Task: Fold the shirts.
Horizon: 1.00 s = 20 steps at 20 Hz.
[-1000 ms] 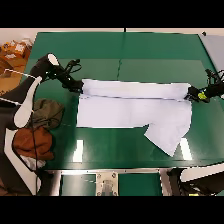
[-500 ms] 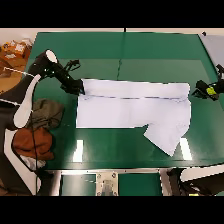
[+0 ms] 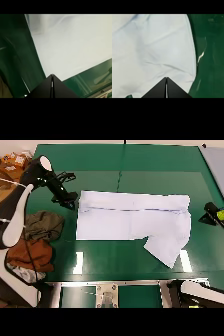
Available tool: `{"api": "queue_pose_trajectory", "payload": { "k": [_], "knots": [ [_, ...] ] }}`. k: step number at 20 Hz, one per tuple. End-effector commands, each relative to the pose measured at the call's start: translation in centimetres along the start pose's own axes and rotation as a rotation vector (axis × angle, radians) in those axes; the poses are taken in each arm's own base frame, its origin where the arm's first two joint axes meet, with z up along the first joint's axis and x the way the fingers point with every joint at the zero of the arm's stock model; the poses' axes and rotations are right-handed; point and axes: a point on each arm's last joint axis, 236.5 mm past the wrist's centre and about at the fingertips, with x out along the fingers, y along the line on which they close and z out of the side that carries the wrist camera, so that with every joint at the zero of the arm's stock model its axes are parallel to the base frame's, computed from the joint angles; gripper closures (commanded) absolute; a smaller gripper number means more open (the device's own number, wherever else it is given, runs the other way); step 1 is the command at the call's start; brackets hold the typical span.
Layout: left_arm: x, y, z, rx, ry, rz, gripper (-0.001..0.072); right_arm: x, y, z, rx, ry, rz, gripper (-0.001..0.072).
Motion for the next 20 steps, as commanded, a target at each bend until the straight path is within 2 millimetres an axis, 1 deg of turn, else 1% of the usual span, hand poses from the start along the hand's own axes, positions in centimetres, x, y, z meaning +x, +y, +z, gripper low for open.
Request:
{"api": "queue_pose_trajectory", "payload": {
  "k": [1, 2, 3, 5, 6, 8, 9, 10, 11, 13, 15, 17, 20],
  "knots": [
    [-1.1, -0.9, -3.4, -0.017, -0.073, 0.013, 0.0684, 0.3, -3.7, -6.7, 0.159, 0.02, -0.046, 0.0532],
    [-1.2, -1.1, -4.6, -0.011, -0.113, 0.019, 0.0685, 1.1, -4.5, -8.7, 0.195, 0.04, -0.049, 0.0357],
    [-1.4, -1.4, -5.9, -0.007, -0.154, 0.025, 0.0684, 2.1, -5.1, -10.6, 0.22, 0.067, -0.051, 0.0248],
    [-1.8, -1.8, -8.3, -0.007, -0.222, 0.035, 0.0683, 4.4, -5.8, -14.2, 0.244, 0.136, -0.057, 0.0242],
    [-2.0, -2.1, -9.2, -0.007, -0.257, 0.036, 0.0684, 5.5, -6.0, -15.3, 0.257, 0.164, -0.054, 0.0242],
    [-2.4, -2.5, -10.9, -0.045, -0.292, 0.032, 0.0681, 7.5, -6.6, -16.7, 0.276, 0.182, -0.059, 0.0242],
    [-2.5, -2.8, -11.7, -0.07, -0.293, 0.022, 0.0509, 8.3, -6.8, -16.8, 0.271, 0.172, -0.057, 0.0242],
    [-2.3, -3.0, -12.2, -0.09, -0.29, 0.009, 0.0156, 8.9, -6.9, -16.6, 0.273, 0.152, -0.051, 0.0242],
    [-2.2, -3.1, -12.5, -0.131, -0.284, -0.001, 0.0025, 9.4, -6.7, -16.3, 0.283, 0.132, -0.036, 0.0242],
    [-1.5, -3.5, -12.9, -0.176, -0.264, -0.019, 0.0026, 9.8, -6.7, -15.5, 0.285, 0.093, -0.026, 0.0242],
    [0.0, -4.4, -12.9, -0.186, -0.259, -0.023, 0.0026, 10.1, -6.3, -15.0, 0.3, 0.077, -0.003, 0.0243],
    [2.3, -5.8, -12.8, -0.194, -0.265, -0.027, 0.0027, 10.4, -5.3, -14.0, 0.294, 0.052, 0.045, 0.0244],
    [6.8, -7.8, -12.9, -0.269, -0.291, -0.046, 0.0026, 10.9, -3.2, -13.4, 0.28, 0.057, 0.144, 0.0246]
  ]
}}
